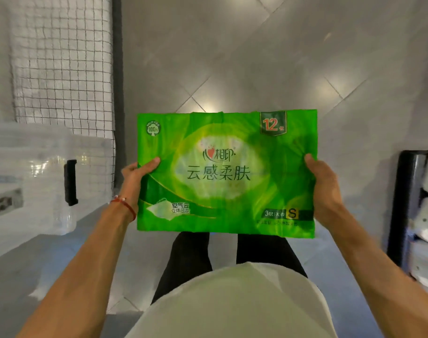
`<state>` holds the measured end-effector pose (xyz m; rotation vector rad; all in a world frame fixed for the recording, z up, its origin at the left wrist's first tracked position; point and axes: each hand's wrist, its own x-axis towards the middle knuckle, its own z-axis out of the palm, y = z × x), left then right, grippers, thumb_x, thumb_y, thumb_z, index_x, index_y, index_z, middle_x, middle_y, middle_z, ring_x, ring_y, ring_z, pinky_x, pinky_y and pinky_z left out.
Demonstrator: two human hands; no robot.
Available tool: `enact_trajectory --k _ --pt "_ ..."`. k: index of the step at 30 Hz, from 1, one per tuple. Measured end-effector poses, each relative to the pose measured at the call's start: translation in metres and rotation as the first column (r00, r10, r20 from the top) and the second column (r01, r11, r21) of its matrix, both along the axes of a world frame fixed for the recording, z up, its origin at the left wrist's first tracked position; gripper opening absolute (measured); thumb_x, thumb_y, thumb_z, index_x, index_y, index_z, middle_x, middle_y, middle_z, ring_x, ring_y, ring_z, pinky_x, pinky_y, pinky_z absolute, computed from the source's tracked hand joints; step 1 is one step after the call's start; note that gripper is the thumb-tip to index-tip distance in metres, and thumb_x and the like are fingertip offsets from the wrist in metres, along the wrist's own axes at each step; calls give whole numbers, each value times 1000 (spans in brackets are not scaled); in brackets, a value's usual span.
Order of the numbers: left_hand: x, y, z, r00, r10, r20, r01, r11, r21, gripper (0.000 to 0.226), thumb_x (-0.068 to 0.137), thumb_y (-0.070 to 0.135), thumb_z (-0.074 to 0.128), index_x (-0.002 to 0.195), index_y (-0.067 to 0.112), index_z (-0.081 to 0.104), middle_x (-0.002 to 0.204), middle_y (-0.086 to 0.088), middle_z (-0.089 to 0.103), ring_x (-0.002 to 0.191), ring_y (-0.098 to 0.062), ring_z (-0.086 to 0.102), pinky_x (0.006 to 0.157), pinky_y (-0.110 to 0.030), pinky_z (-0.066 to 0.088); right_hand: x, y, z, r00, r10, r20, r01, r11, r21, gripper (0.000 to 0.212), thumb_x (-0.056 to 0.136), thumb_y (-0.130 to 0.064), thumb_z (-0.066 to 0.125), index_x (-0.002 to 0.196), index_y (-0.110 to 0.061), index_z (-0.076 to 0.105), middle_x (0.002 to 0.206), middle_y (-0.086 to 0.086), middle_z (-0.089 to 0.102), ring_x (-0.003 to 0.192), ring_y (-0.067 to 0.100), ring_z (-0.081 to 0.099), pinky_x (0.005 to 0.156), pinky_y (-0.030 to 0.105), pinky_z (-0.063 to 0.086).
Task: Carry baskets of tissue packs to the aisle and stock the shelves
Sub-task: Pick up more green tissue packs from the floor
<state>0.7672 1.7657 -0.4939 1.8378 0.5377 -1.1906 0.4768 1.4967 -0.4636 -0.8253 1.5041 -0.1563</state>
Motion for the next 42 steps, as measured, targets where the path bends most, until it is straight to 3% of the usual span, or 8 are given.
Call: enact_trajectory --k 3,7,10,15,21,29,38,42 --pt "-10 -73 44 996 -76 -35 74 996 -52 52 79 40 79 122 14 67 99 -7 79 79 -22 77 70 -34 60 -23 -45 20 998 -49 37 48 999 8 76 70 -60 76 119 -3 65 116 25 74 99 45 74 90 61 60" --pt "-24 -163 87 987 -133 -92 127 989 -73 19 89 31 69 101 17 73 84 -4 79 68 -21 76 76 -35 56 -55 -105 44 988 -135 69 137 990 -24 26 100 -39 66 100 -14 64 96 11 78 78 28 76 76 46 62" --pt "-30 -230 109 976 -197 -90 189 978 -93 18 90 31 68 98 16 73 86 -6 79 68 -21 76 70 -32 58 -75 -147 64 978 -188 95 193 980 -46 27 100 -36 65 105 -10 63 94 10 77 74 24 77 63 38 63" --pt "-36 -345 125 944 -319 -83 304 941 -151 18 90 31 68 97 15 73 85 -7 79 68 -24 76 77 -36 56 -99 -215 88 945 -314 91 321 943 -85 22 103 -36 62 104 -15 65 98 8 77 84 30 75 78 43 61" --pt "-26 -487 128 862 -503 -60 476 846 -241 28 90 39 66 107 17 71 96 -8 79 75 -25 76 73 -37 61 -108 -313 110 910 -397 122 412 900 -145 74 78 -62 80 122 -3 71 112 17 79 103 40 75 94 53 60" --pt "-11 -676 157 726 -688 -7 631 669 -393 35 100 41 54 119 16 69 113 -13 76 86 -26 77 71 -37 64 -119 -416 149 808 -580 102 588 783 -204 38 101 -43 64 110 -9 77 102 11 82 96 31 79 82 41 65" --pt "-38 -840 181 572 -820 -28 751 537 -386 58 87 59 61 124 16 69 115 -17 74 94 -35 76 76 -46 63 -160 -507 154 705 -660 258 703 697 -139 83 76 -69 81 131 -9 69 125 18 75 115 39 73 104 58 55" --pt "-71 -915 184 564 -826 -23 759 529 -379 53 89 56 60 121 16 69 111 -17 76 85 -33 77 65 -43 63 -187 -566 148 722 -643 255 689 702 -181 92 63 -58 95 130 -9 55 123 13 73 103 28 76 86 45 61"
